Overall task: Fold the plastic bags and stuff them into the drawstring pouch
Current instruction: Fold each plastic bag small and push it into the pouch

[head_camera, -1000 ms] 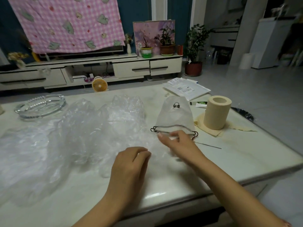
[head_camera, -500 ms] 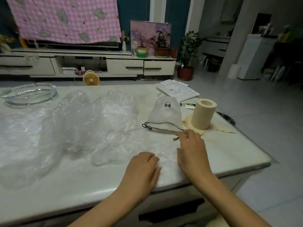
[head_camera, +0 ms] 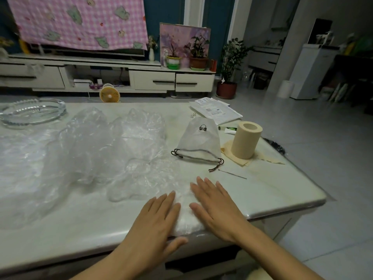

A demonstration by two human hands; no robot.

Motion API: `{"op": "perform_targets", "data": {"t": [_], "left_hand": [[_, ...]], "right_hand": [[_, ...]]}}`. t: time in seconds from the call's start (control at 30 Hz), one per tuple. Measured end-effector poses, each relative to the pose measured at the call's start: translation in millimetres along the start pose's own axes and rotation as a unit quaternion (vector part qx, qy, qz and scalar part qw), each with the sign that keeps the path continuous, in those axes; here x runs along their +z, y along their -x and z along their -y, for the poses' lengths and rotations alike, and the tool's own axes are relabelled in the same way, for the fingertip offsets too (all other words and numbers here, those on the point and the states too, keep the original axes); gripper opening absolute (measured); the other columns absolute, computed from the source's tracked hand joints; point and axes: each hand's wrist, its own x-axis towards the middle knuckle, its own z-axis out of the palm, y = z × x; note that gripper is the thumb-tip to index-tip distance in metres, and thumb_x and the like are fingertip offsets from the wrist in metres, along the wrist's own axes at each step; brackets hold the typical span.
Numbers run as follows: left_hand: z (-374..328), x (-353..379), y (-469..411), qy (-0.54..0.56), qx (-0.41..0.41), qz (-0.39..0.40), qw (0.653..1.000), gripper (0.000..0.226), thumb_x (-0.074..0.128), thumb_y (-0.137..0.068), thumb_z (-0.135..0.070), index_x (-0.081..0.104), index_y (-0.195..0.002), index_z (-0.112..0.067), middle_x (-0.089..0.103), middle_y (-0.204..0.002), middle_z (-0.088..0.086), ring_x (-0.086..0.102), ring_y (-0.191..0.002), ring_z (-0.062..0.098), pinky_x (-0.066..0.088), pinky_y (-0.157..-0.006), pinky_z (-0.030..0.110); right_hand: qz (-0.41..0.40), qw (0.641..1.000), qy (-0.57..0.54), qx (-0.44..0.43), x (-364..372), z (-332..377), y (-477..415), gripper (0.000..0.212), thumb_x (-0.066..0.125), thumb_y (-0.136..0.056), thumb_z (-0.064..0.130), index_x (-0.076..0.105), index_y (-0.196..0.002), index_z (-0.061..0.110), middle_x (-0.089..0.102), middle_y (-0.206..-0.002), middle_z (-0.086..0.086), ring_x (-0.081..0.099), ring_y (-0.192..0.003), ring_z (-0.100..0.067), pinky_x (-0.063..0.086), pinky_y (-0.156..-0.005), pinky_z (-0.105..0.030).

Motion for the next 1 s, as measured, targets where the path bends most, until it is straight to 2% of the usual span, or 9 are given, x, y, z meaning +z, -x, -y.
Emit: {"op": "perform_targets", "data": {"t": [0.13, 0.23, 0.33, 0.47, 0.6, 0.67, 0.8, 0.9, 1.0], "left_hand": [[-0.6, -9.3, -8.1, 0.053, 0.037, -0.079, 0.995, 0.042, 0.046, -0.082, -0.049, 0.068, -0.080, -0.014, 0.069, -0.100, 0.005, 0.052, -0.095, 0.020, 0.037, -0.082, 0.029], [0.5, -10.7, -7.3, 0.090, 0.027, -0.082, 0.992, 0.049, 0.032, -0.099, -0.040, 0.068, -0.079, -0.014, 0.070, -0.095, 0.001, 0.063, -0.084, 0.018, 0.039, -0.077, 0.024], [4.9, -17.5, -7.1, 0.113, 0.009, -0.073, 0.991, 0.049, 0.020, -0.102, -0.039, 0.063, -0.088, -0.019, 0.071, -0.085, -0.002, 0.065, -0.069, 0.016, 0.041, -0.067, 0.024], [11.2, -21.5, -2.4, 0.121, 0.007, -0.070, 0.990, 0.041, 0.036, -0.095, -0.051, 0.061, -0.104, -0.021, 0.069, -0.098, -0.004, 0.061, -0.084, 0.012, 0.041, -0.074, 0.021], [18.3, -16.4, 2.7, 0.136, 0.000, -0.057, 0.989, 0.011, 0.046, -0.091, -0.038, 0.050, -0.090, -0.029, 0.060, -0.077, -0.012, 0.049, -0.074, 0.009, 0.031, -0.072, 0.022], [15.9, -22.3, -0.1, 0.215, -0.081, -0.040, 0.972, 0.026, 0.037, -0.095, -0.046, 0.049, -0.079, -0.030, 0.053, -0.068, -0.015, 0.046, -0.066, 0.006, 0.031, -0.067, 0.019], [6.9, -25.6, -10.2, 0.329, -0.267, -0.039, 0.905, 0.039, 0.042, -0.089, -0.054, 0.046, -0.063, -0.025, 0.050, -0.058, -0.009, 0.049, -0.062, 0.010, 0.035, -0.058, 0.023], [3.9, -28.4, -19.0, 0.290, -0.330, -0.039, 0.898, 0.027, 0.049, -0.093, -0.041, 0.048, -0.072, -0.024, 0.051, -0.057, -0.006, 0.050, -0.060, 0.009, 0.034, -0.055, 0.026], [2.2, -28.0, -22.3, 0.158, -0.311, 0.022, 0.937, 0.021, 0.052, -0.092, -0.044, 0.048, -0.097, -0.024, 0.050, -0.064, -0.007, 0.054, -0.071, 0.014, 0.035, -0.057, 0.027]], "right_hand": [[-0.034, 0.991, -0.130, -0.019, -12.8, -6.0, 21.3, 0.072, 0.030, -0.082, 0.072, 0.028, -0.144, 0.035, 0.020, -0.153, 0.019, 0.007, -0.135, 0.013, 0.002, -0.113, -0.009], [0.069, 0.987, -0.143, -0.036, -21.7, -6.1, 40.2, 0.089, 0.059, -0.073, 0.070, 0.016, -0.146, 0.040, 0.008, -0.148, 0.030, 0.005, -0.134, 0.014, 0.006, -0.113, -0.011], [0.064, 0.994, -0.013, -0.083, -11.9, -12.4, 41.3, 0.083, 0.043, -0.082, 0.068, 0.009, -0.149, 0.033, -0.007, -0.145, 0.027, -0.009, -0.133, 0.011, -0.011, -0.107, -0.004], [-0.019, 0.992, -0.099, -0.075, 0.7, -18.8, 35.4, 0.086, 0.012, -0.077, 0.080, 0.046, -0.136, 0.027, 0.023, -0.140, 0.027, 0.020, -0.134, 0.010, 0.006, -0.105, -0.001], [-0.058, 0.963, -0.262, -0.019, -6.8, -26.4, 30.4, 0.048, 0.044, -0.092, 0.053, 0.068, -0.110, 0.016, 0.062, -0.116, 0.016, 0.052, -0.108, 0.007, 0.038, -0.096, -0.011], [-0.077, 0.944, -0.320, 0.024, -13.3, -29.2, 22.1, 0.024, 0.057, -0.092, 0.032, 0.070, -0.090, 0.012, 0.070, -0.087, 0.003, 0.062, -0.084, -0.007, 0.046, -0.084, -0.029], [-0.105, 0.914, -0.376, 0.111, -20.8, -25.5, 2.0, 0.032, 0.060, -0.089, 0.035, 0.065, -0.069, 0.011, 0.065, -0.066, -0.004, 0.058, -0.065, -0.016, 0.045, -0.066, -0.027], [-0.126, 0.936, -0.286, 0.164, -19.3, -19.9, -12.0, 0.045, 0.055, -0.091, 0.042, 0.052, -0.063, 0.008, 0.049, -0.056, 0.004, 0.046, -0.056, -0.012, 0.035, -0.056, -0.026], [-0.128, 0.968, -0.132, 0.173, -14.2, -14.4, -18.4, 0.034, 0.048, -0.095, 0.044, 0.047, -0.078, 0.015, 0.052, -0.075, 0.003, 0.051, -0.072, -0.017, 0.034, -0.061, -0.031]]}}
